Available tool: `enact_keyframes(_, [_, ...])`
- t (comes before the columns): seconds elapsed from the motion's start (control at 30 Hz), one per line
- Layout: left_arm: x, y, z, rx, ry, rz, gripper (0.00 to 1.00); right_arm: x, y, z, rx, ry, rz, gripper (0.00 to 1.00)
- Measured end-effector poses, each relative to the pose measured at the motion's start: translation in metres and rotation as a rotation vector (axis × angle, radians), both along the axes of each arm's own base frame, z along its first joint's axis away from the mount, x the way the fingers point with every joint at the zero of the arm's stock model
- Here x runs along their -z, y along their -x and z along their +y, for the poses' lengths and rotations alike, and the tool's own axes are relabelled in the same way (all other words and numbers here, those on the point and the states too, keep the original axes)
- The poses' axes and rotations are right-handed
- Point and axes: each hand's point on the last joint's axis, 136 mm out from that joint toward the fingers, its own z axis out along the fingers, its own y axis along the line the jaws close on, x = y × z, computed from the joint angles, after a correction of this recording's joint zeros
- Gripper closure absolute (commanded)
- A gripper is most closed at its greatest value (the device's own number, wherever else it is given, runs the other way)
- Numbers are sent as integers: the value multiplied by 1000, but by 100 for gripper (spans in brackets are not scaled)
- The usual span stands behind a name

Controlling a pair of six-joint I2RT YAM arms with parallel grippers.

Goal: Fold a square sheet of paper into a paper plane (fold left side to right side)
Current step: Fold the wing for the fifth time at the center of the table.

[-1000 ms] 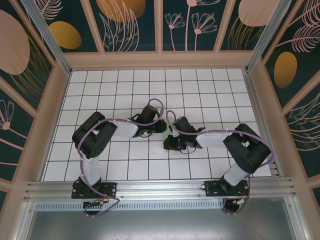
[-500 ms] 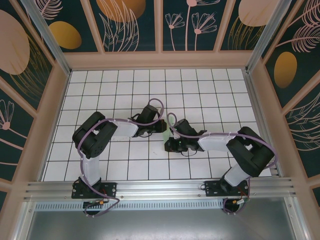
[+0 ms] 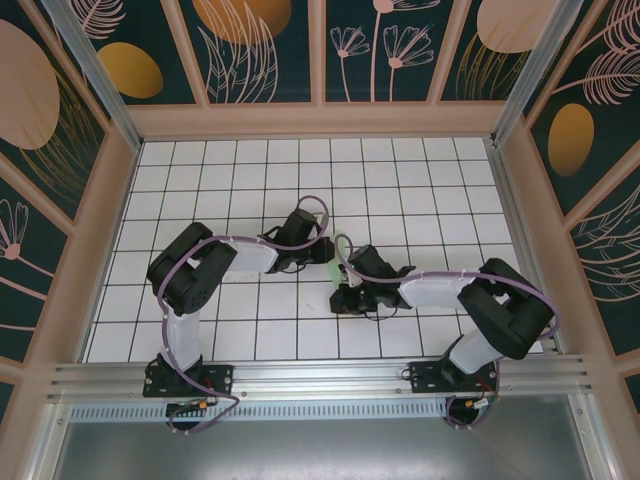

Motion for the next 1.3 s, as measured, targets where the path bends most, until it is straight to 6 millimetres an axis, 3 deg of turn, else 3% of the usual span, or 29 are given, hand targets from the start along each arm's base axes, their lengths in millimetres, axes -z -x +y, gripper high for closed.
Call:
enact_keyframes(0.13, [-1, -1, 0, -1, 3, -3, 90, -8, 5, -13, 5, -1, 49, 81])
enact_keyframes(0.3, [-1, -1, -1, -2, 4, -4, 90, -51, -41, -37, 138, -133, -16, 82])
enact_keyframes(0.4, [-1, -1, -1, -2, 4, -4, 90, -58, -62, -43, 180, -177, -22, 83])
enact_keyframes(0.7, [-1, -1, -1, -2, 5, -4, 91, -42, -88, -26, 168, -197, 24, 84])
enact_keyframes(1.0, [-1, -1, -1, -2, 7, -7, 91, -22, -80, -13, 125, -176, 58, 84])
enact_keyframes(1.3, [-1, -2, -1, -2, 8, -8, 91, -5, -80, -20, 145, -112, 69, 84])
